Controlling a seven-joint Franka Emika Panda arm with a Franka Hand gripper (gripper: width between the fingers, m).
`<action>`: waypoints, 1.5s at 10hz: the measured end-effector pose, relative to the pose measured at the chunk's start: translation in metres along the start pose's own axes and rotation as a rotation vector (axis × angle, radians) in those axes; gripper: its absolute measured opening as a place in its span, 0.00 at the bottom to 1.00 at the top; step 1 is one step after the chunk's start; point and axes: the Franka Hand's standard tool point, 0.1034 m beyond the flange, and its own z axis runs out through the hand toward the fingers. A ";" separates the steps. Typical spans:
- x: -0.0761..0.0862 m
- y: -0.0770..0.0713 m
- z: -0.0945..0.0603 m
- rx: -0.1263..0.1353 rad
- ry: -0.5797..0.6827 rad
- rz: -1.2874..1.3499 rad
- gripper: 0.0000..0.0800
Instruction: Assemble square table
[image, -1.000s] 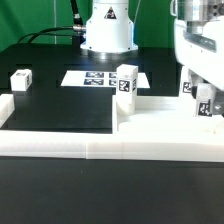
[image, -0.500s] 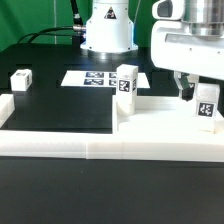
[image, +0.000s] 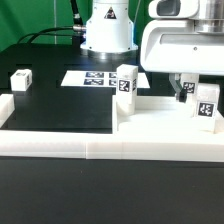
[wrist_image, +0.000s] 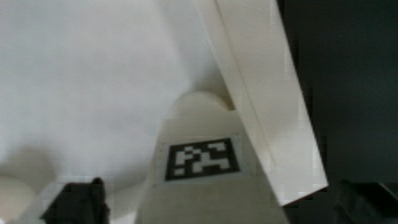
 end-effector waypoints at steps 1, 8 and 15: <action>0.000 0.000 0.000 0.000 0.000 -0.001 0.65; 0.002 0.000 0.000 0.011 -0.009 0.606 0.36; 0.002 -0.002 0.003 0.043 -0.043 1.300 0.36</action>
Offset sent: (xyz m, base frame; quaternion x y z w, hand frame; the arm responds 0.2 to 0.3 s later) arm 0.0000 0.0000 0.0000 0.0000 0.0000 0.1938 0.9810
